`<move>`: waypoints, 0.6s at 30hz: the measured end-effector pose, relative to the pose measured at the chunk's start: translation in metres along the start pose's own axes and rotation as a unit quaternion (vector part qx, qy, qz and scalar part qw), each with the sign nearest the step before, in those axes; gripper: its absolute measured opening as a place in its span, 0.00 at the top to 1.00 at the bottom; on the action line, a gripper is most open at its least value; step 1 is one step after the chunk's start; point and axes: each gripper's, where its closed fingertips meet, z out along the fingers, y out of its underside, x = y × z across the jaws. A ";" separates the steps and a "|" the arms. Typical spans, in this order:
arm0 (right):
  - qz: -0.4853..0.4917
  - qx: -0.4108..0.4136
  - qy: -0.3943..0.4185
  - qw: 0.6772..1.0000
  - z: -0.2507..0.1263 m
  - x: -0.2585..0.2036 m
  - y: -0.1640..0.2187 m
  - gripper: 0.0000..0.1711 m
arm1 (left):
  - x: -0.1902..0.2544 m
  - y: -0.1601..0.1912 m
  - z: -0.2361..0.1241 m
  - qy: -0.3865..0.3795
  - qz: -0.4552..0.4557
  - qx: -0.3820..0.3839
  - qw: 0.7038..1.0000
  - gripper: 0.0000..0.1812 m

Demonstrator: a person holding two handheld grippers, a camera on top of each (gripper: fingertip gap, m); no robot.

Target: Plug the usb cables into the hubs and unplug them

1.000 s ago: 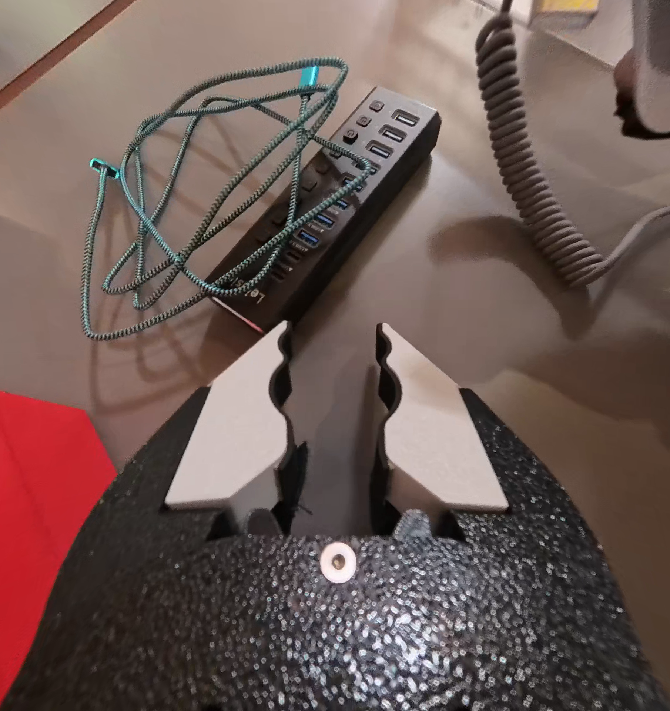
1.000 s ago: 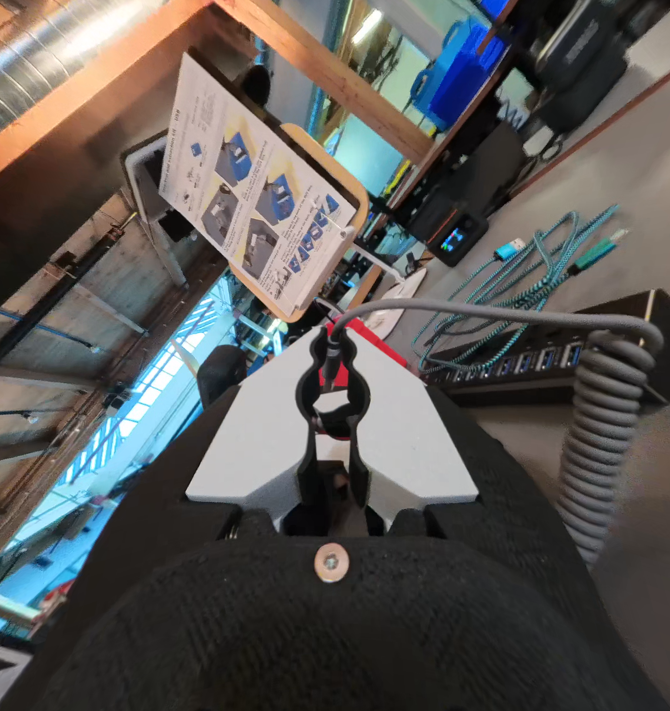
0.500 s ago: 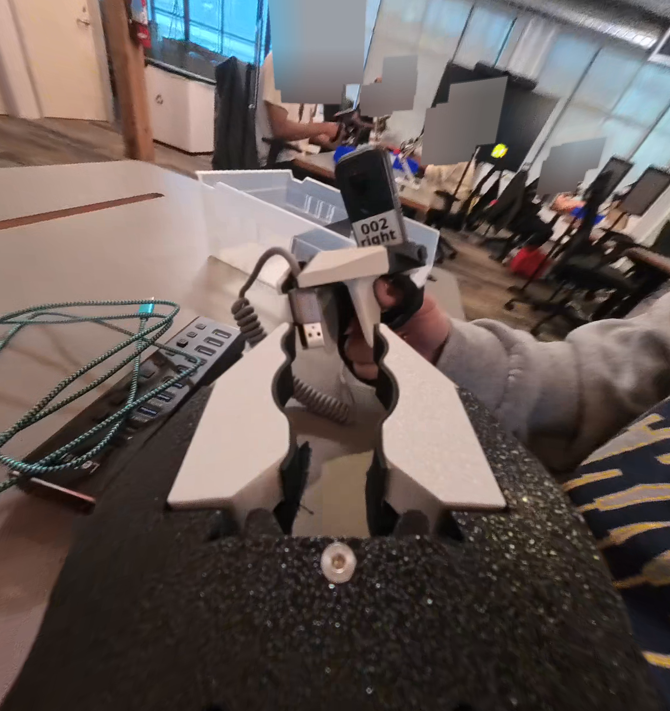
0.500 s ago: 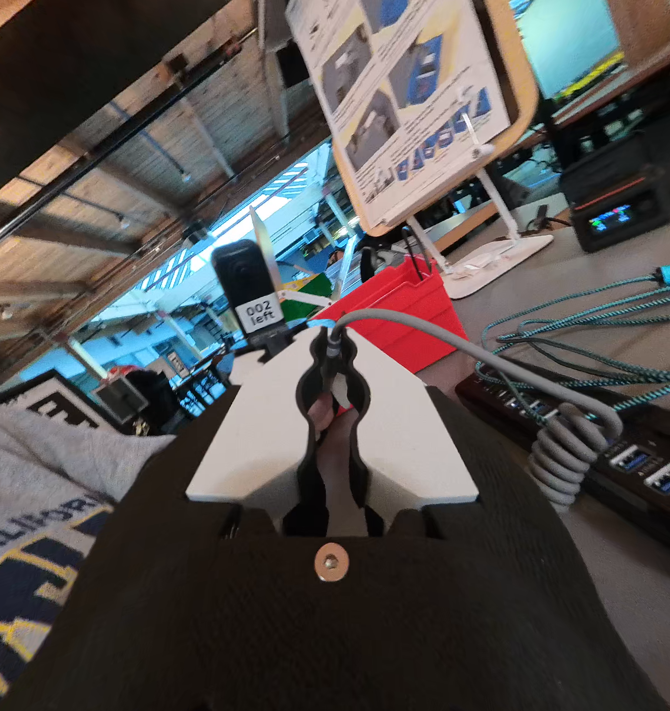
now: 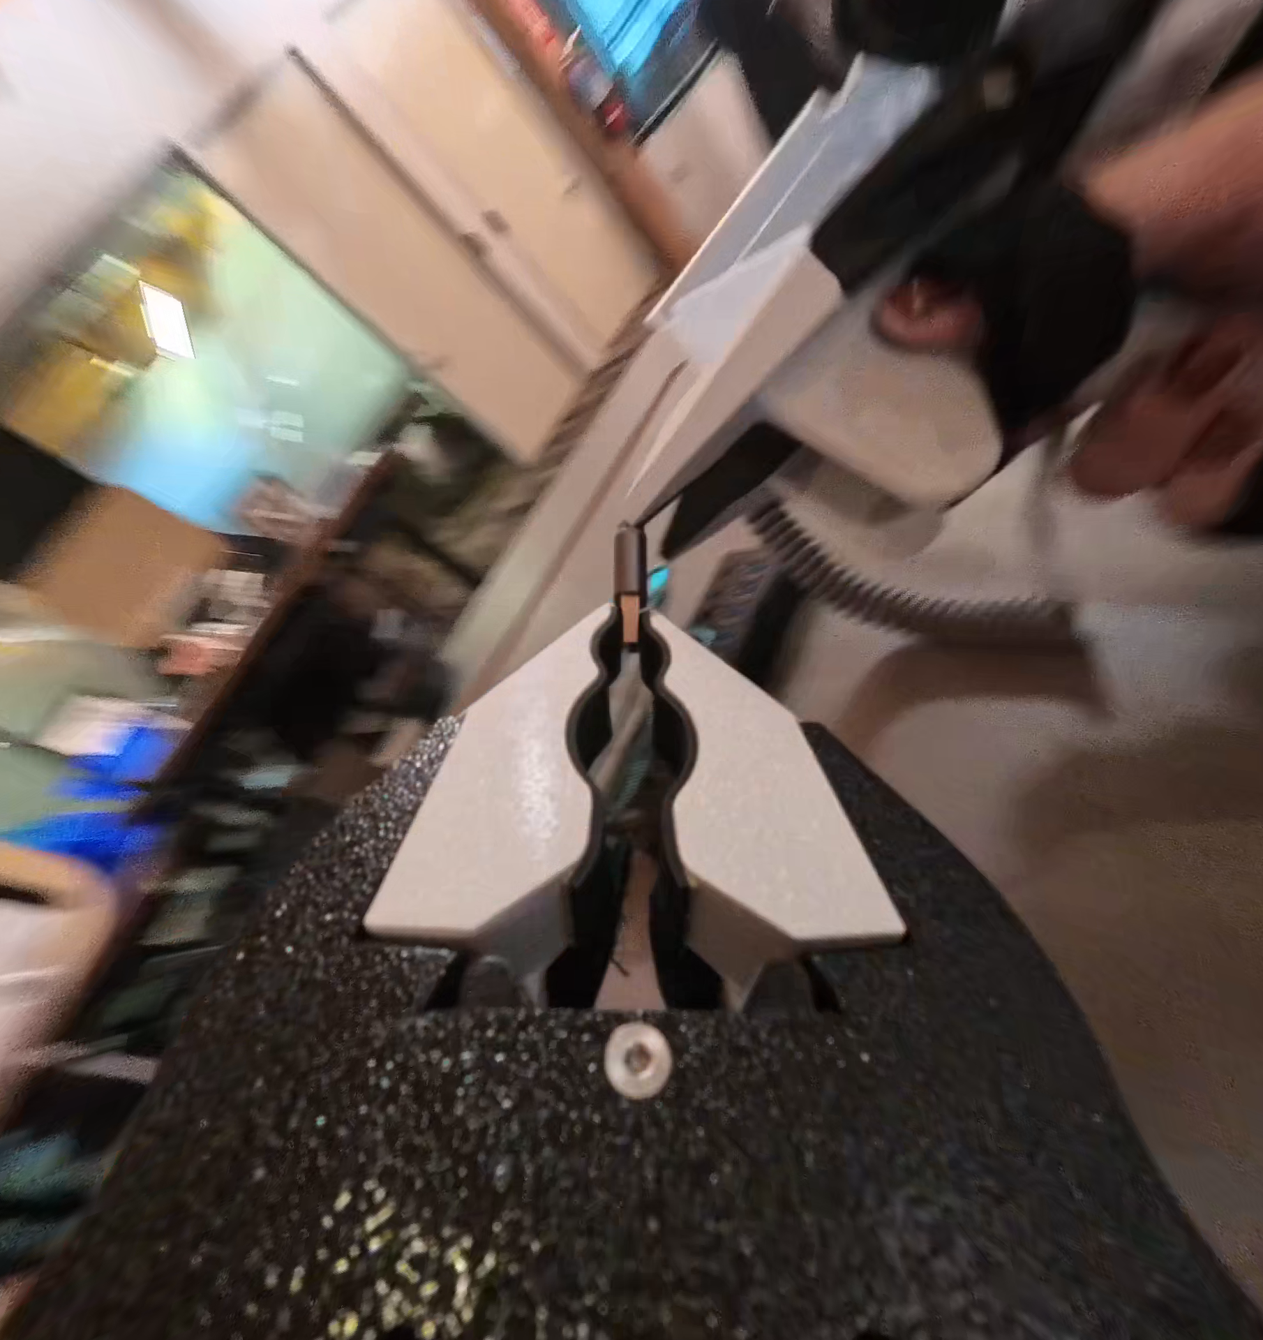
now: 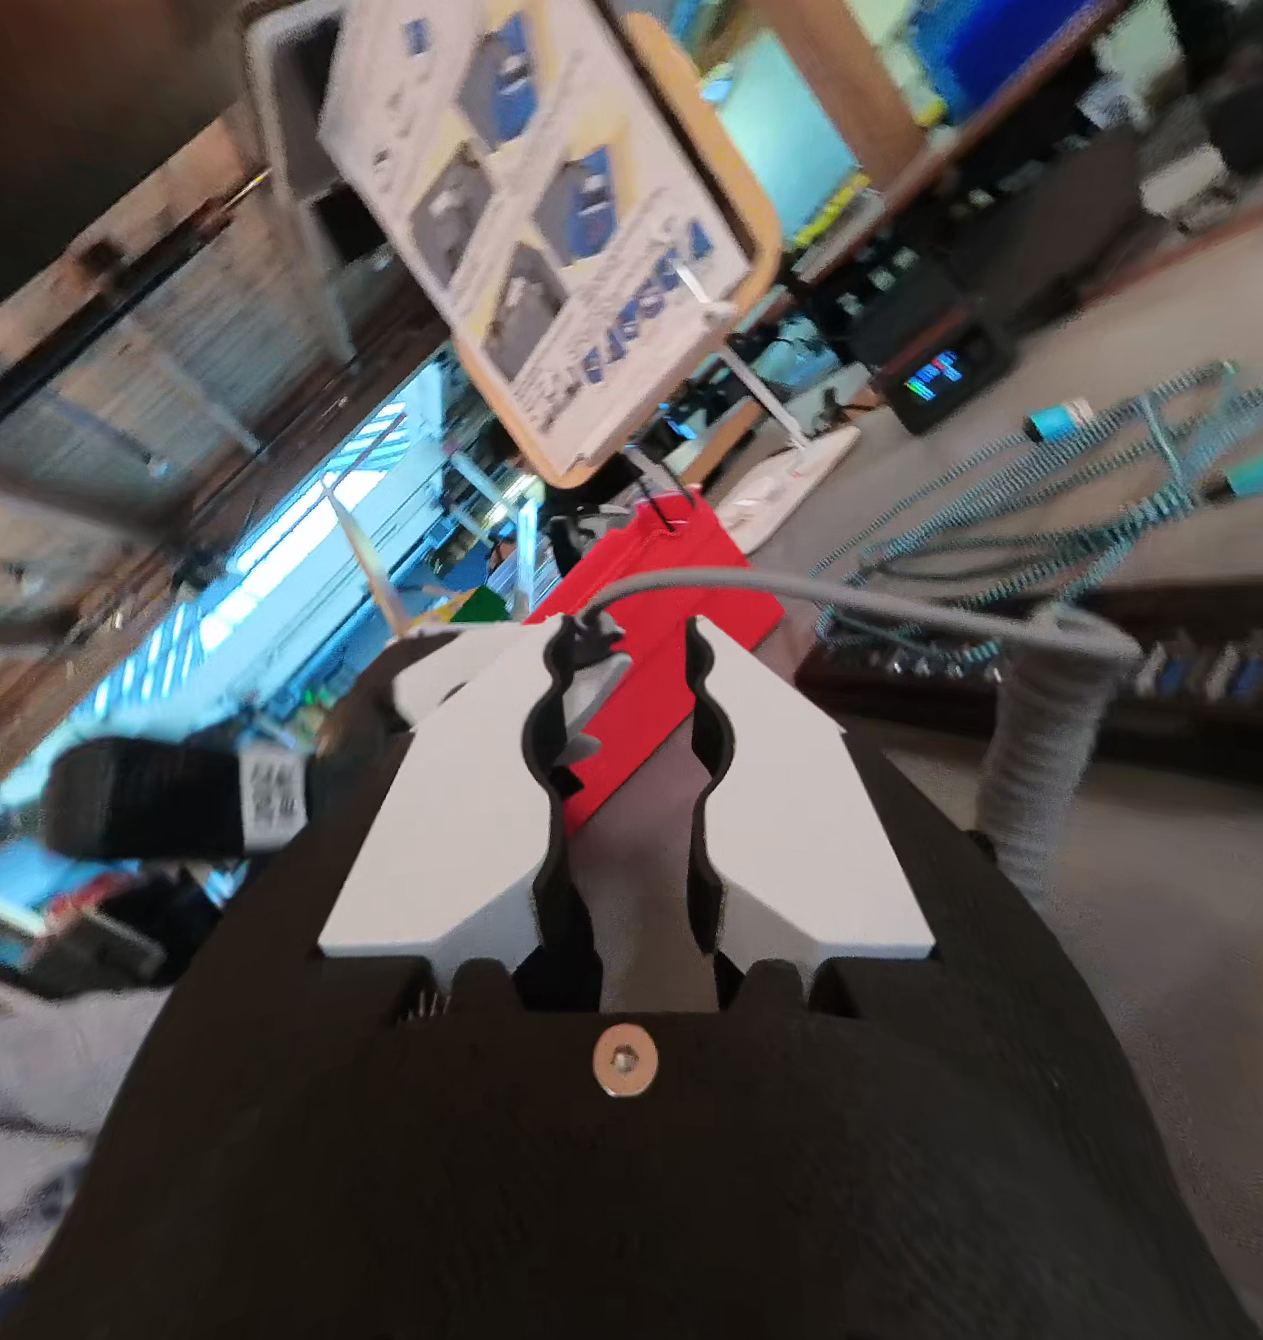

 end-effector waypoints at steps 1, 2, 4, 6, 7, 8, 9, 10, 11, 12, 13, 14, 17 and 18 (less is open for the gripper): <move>0.038 0.007 0.011 0.999 -0.001 0.004 0.001 0.82 | -0.002 0.002 0.000 -0.039 0.074 -0.022 0.996 0.99; 0.078 0.011 0.009 0.997 -0.002 0.005 0.004 0.83 | -0.002 0.003 0.001 -0.069 0.133 -0.038 0.988 0.99; 0.147 0.013 -0.013 0.989 -0.003 0.006 0.008 0.85 | -0.001 0.004 0.001 -0.110 0.221 -0.063 0.967 0.99; 0.202 0.016 -0.048 0.978 -0.004 0.002 0.009 0.87 | 0.000 0.005 0.002 -0.125 0.271 -0.083 0.951 0.99; 0.222 0.018 -0.066 0.973 -0.005 -0.001 0.008 0.87 | 0.000 0.006 0.003 -0.131 0.287 -0.088 0.945 0.99; 0.231 0.019 -0.075 0.970 -0.005 -0.003 0.009 0.87 | 0.001 0.005 0.003 -0.135 0.305 -0.092 0.938 0.99; 0.231 0.016 -0.075 0.970 -0.005 -0.004 0.011 0.89 | 0.003 0.004 0.003 -0.137 0.320 -0.091 0.933 0.98; 0.225 0.012 -0.072 0.972 -0.004 -0.003 0.012 0.90 | 0.004 0.002 0.003 -0.141 0.334 -0.090 0.928 0.99; 0.223 0.010 -0.068 0.972 -0.003 -0.003 0.013 0.91 | 0.005 0.001 0.003 -0.146 0.348 -0.091 0.922 0.99; 0.221 0.009 -0.061 0.973 -0.003 -0.001 0.014 0.95 | 0.005 -0.001 0.002 -0.153 0.359 -0.091 0.916 0.99; 0.213 0.008 -0.059 0.975 -0.004 -0.001 0.014 0.95 | 0.005 -0.001 0.003 -0.153 0.364 -0.091 0.914 0.99; 0.202 0.007 -0.053 0.978 -0.004 0.000 0.015 0.95 | 0.007 0.000 0.003 -0.150 0.359 -0.088 0.917 0.99; 0.143 0.001 -0.019 0.990 -0.006 0.007 0.014 0.96 | 0.014 0.007 0.007 -0.101 0.289 -0.061 0.950 0.96; 0.120 0.004 -0.006 0.993 -0.008 0.010 0.010 0.96 | 0.015 0.012 0.007 -0.080 0.245 -0.059 0.964 0.96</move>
